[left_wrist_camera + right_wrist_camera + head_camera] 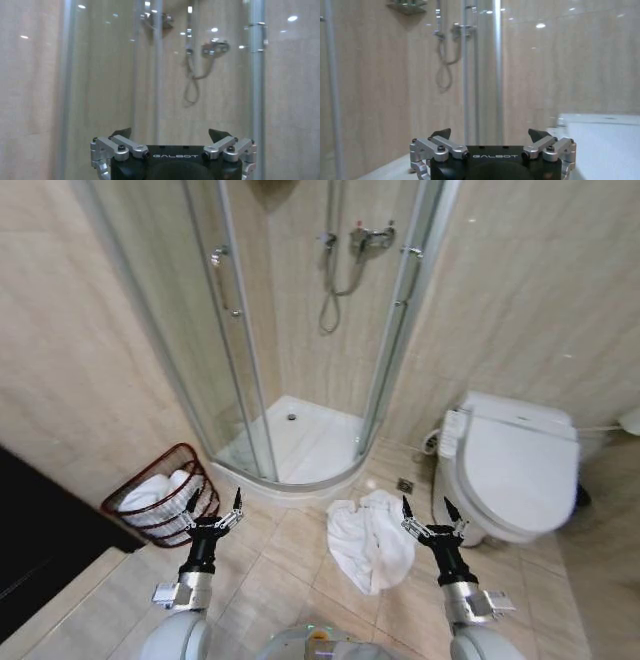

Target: Discard the used towel into the hamper.

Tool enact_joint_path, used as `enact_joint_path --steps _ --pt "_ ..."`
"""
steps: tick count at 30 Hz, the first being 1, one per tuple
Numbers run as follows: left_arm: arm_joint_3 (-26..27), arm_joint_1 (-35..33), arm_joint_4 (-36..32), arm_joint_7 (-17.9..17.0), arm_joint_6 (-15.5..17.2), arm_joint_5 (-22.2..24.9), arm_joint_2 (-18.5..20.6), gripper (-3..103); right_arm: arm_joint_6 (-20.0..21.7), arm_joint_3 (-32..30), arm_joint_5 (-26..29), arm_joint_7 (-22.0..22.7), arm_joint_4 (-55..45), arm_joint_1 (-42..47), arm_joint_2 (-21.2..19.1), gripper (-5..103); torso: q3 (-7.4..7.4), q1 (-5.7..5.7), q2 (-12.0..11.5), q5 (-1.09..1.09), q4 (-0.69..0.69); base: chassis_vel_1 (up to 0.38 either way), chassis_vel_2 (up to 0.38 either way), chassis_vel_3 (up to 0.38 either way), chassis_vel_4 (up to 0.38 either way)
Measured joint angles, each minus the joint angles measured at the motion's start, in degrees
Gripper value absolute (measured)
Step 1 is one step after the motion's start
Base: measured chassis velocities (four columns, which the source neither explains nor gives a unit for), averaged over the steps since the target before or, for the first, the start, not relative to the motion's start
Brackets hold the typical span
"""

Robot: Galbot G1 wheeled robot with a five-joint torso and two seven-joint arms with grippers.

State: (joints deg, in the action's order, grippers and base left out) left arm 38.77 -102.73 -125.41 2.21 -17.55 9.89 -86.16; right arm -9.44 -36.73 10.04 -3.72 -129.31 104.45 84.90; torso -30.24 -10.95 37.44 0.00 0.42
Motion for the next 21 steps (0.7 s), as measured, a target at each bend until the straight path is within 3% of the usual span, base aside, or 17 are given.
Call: enact_joint_path --steps 9,21 --pt "-0.25 -0.07 0.32 0.08 -0.21 -0.91 -0.23 100 -0.46 -0.08 0.04 0.09 0.48 0.15 -0.12 100 1.50 1.00 -2.50 0.00 0.01 -0.102 -0.102 -0.104 -0.086" --pt "-0.29 0.24 1.00 0.41 -1.03 -1.29 -0.51 100 -0.49 0.08 0.03 0.10 0.90 -0.07 -0.14 100 2.63 1.92 -4.53 -0.01 0.03 -0.011 -0.007 -0.015 -0.018"
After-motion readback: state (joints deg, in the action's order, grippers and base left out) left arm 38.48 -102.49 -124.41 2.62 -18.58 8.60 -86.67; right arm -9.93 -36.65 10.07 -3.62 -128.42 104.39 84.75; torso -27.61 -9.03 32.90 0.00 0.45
